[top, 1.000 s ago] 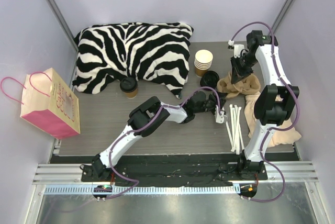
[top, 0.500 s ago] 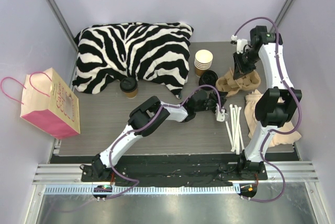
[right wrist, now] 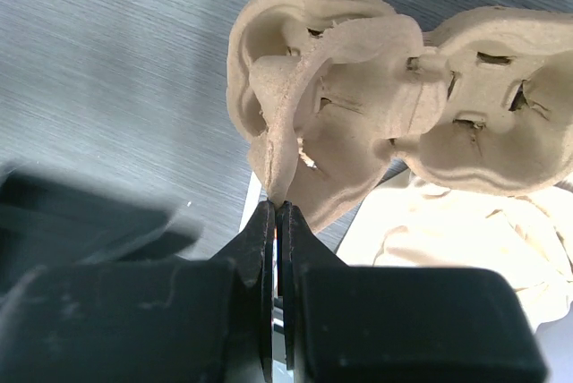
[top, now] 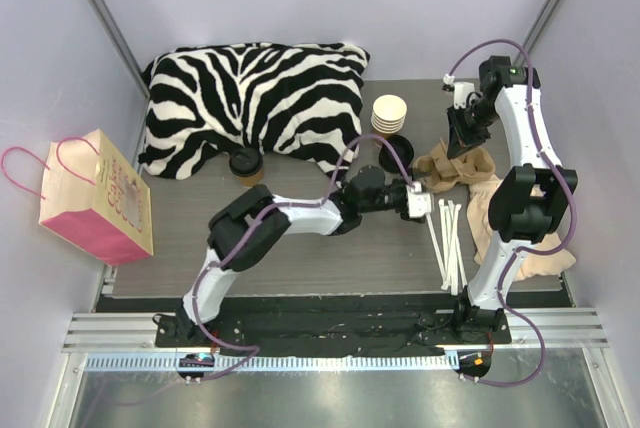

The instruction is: Pack the takeout coffee

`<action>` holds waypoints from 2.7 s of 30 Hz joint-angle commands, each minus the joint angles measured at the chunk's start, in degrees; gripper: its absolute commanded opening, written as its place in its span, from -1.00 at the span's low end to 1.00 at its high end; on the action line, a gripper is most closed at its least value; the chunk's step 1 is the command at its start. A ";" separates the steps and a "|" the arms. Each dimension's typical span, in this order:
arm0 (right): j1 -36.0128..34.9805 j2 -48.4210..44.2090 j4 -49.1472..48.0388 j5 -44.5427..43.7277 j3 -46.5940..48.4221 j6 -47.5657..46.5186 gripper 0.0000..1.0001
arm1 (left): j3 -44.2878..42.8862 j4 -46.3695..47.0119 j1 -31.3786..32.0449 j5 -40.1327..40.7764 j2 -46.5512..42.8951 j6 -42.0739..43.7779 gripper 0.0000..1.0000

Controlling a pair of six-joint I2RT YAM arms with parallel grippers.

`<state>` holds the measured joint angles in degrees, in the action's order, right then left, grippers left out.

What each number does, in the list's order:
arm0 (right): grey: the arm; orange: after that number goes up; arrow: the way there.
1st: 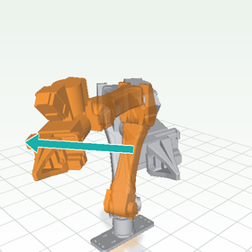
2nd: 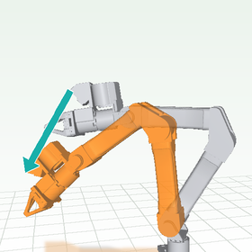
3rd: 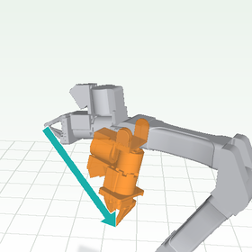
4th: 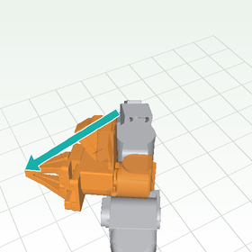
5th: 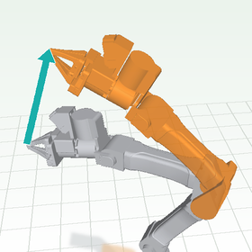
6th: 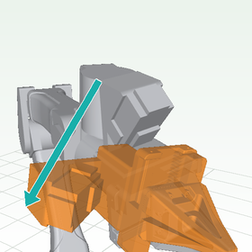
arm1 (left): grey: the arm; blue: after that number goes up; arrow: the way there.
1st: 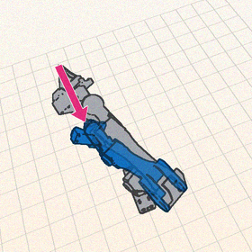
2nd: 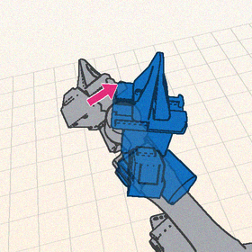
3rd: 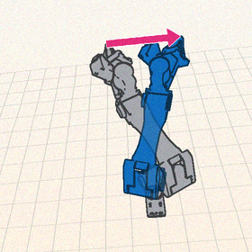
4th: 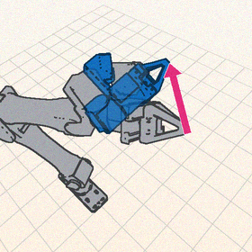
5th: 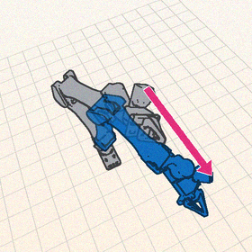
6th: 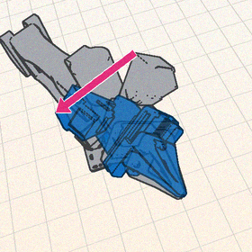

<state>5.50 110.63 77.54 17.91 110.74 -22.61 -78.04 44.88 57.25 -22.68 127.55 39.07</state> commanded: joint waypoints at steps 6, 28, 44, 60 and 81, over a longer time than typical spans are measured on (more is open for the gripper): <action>0.39 -0.59 3.32 2.39 0.09 -0.33 -0.98 | -11.68 -27.64 -5.30 0.10 -12.50 -55.98 0.64; 0.39 -1.56 0.77 5.64 -3.07 0.11 -0.98 | -31.98 -52.52 -12.52 1.14 -0.65 -111.75 0.51; 0.39 -1.91 0.33 6.61 -3.42 0.02 -0.98 | -41.31 -55.35 -10.50 9.76 6.57 -114.83 0.43; 0.22 -2.08 0.95 7.84 -3.86 -1.03 -0.97 | -44.83 -51.30 -9.53 10.11 10.97 -115.97 0.50; -0.31 -2.35 1.65 8.63 -3.16 -1.47 -0.97 | -45.27 -49.01 -8.74 10.11 12.46 -116.50 0.50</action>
<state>5.58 110.63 77.23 24.88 105.69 -23.66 -121.27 -5.98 48.29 -13.41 139.02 -76.58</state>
